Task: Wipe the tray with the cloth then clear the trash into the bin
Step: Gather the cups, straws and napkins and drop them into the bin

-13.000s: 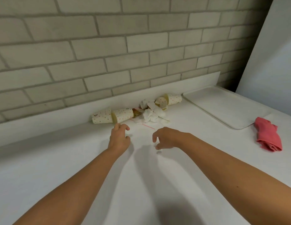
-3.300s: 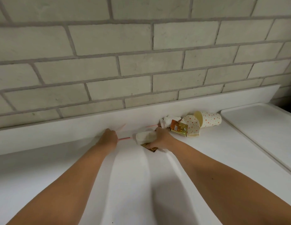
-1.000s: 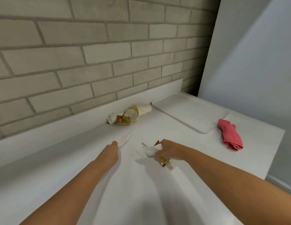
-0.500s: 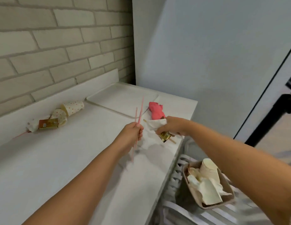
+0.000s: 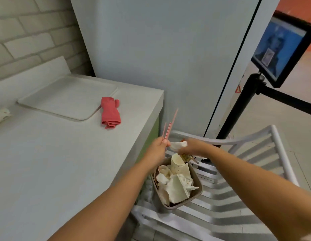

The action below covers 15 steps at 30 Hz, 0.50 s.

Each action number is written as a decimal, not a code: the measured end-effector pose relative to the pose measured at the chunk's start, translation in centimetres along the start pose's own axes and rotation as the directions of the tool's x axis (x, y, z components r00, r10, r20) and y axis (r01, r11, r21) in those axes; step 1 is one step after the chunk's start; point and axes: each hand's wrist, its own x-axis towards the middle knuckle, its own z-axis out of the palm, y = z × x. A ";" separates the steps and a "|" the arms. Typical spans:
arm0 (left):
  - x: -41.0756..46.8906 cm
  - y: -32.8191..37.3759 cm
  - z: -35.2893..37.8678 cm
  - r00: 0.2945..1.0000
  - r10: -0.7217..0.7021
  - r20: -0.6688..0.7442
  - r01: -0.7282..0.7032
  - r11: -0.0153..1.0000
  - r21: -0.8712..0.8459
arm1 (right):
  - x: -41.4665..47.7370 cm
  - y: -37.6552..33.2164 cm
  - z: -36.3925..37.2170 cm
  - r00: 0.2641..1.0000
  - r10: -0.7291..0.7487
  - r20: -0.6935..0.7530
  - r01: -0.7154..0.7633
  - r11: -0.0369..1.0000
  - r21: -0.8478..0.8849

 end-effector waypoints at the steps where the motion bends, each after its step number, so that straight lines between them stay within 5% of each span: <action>1: 0.3 -0.6 0.5 1.000 -0.023 0.002 0.023 0.999 -0.036 | 0.5 1.0 0.6 1.000 0.022 0.021 -0.021 0.999 -0.050; 8: 1.8 -3.7 3.0 0.990 -0.141 0.006 0.141 0.981 -0.134 | 3.7 9.1 5.1 0.956 0.268 0.123 -0.234 0.943 -0.237; 15: 2.8 -5.9 4.0 0.981 -0.193 -0.030 0.187 0.972 -0.142 | 6.1 10.5 8.0 0.950 0.280 0.136 -0.281 0.960 -0.007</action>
